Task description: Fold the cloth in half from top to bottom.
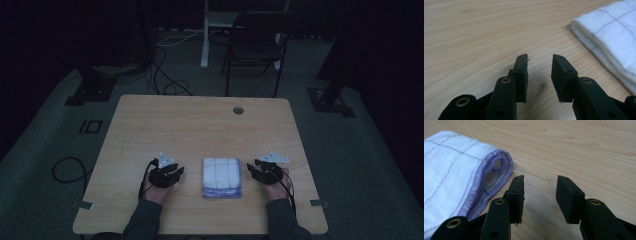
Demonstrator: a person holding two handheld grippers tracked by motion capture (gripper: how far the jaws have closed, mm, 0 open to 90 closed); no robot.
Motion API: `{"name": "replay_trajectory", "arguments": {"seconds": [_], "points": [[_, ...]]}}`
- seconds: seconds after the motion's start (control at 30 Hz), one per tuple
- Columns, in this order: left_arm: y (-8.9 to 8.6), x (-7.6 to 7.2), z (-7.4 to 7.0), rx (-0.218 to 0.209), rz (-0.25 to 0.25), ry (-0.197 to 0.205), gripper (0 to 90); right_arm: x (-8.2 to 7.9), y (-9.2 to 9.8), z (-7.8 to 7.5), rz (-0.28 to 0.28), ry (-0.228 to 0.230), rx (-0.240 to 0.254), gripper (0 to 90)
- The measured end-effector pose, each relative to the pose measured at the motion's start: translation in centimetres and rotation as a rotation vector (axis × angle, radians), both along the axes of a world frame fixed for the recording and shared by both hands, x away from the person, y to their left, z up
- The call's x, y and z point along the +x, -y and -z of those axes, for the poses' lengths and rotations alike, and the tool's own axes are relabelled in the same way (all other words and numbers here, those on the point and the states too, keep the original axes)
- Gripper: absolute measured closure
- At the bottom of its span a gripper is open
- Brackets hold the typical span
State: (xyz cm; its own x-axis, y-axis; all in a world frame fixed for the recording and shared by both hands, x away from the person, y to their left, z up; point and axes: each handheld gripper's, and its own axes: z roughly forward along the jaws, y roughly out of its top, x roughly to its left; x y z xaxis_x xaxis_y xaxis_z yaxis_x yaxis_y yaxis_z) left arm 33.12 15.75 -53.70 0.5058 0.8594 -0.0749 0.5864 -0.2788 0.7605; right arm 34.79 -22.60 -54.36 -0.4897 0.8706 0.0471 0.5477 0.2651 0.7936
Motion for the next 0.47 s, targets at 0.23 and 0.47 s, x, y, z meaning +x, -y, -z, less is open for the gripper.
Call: {"name": "replay_trajectory", "arguments": {"seconds": [0.23, 0.47], "points": [[-0.9, 0.2, 0.1, 0.039, -0.035, -0.001, 64.3, 0.0, -0.1, 0.1, -0.002, -0.001, -0.019, 58.0], [-1.3, 0.9, 0.2, 0.070, -0.050, -0.011, 62.4, 0.1, -0.1, 0.2, -0.005, 0.002, -0.026, 57.7]]}}
